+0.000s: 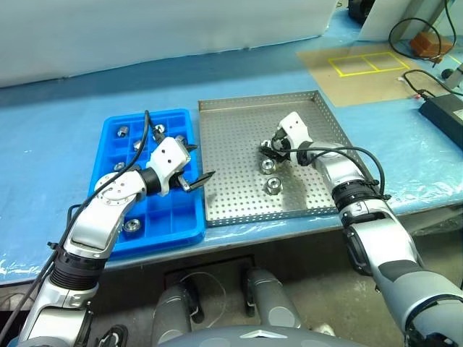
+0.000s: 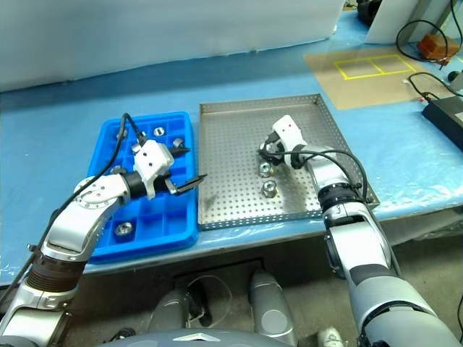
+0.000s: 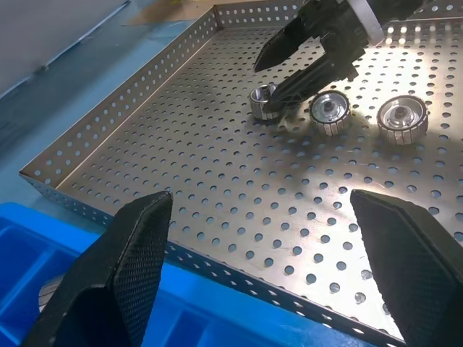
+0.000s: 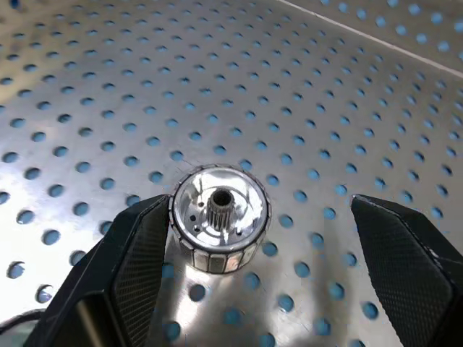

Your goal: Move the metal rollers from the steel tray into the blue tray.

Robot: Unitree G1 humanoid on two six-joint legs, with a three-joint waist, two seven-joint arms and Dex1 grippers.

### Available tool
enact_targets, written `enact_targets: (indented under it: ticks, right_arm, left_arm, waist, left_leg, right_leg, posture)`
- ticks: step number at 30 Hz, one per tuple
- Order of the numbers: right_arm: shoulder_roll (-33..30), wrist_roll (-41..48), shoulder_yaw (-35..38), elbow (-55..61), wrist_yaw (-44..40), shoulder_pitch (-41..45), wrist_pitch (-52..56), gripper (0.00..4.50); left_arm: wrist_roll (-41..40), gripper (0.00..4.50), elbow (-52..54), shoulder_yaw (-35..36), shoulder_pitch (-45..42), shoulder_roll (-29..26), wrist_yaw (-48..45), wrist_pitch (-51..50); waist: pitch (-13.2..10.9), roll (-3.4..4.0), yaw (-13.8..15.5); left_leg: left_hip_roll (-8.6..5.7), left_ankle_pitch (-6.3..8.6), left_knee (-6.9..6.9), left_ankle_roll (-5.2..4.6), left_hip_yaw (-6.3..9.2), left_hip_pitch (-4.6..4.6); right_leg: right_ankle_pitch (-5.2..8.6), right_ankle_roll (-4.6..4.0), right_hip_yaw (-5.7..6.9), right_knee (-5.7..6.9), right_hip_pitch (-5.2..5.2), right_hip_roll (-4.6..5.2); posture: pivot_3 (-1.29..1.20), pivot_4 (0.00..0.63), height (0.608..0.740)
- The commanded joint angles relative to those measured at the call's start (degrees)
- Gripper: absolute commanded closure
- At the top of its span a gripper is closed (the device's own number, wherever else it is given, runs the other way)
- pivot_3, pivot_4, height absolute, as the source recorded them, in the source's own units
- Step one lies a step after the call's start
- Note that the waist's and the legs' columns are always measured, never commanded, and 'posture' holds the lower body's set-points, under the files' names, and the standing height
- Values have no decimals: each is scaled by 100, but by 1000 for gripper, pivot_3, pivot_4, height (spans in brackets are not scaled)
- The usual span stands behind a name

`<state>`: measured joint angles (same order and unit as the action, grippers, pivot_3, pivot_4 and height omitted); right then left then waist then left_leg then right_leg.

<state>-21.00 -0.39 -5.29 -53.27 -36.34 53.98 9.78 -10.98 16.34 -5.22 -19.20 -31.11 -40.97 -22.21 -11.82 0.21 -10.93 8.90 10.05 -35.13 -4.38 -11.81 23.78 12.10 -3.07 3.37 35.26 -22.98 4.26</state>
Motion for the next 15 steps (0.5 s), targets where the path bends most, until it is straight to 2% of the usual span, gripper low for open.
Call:
enact_targets:
  ticks: [1, 15]
  right_arm:
    - [66, 35, 110, 33, 37, 122, 83, 397]
    - [323, 59, 113, 354, 19, -30, 188, 397]
  left_arm:
    - [3, 356, 145, 25, -5, -6, 6, 109]
    - [-21, 356, 111, 63, -51, 50, 43, 61]
  waist:
    - [0, 0, -38]
    - [0, 0, -102]
  left_leg:
    - [0, 0, 0, 0, 0, 0]
    - [1, 0, -5, 0, 0, 3]
  right_leg:
    - [0, 0, 1, 1, 0, 0]
    - [0, 0, 2, 8, -4, 0]
  posture:
    - [-551, 150, 740]
    - [-551, 150, 740]
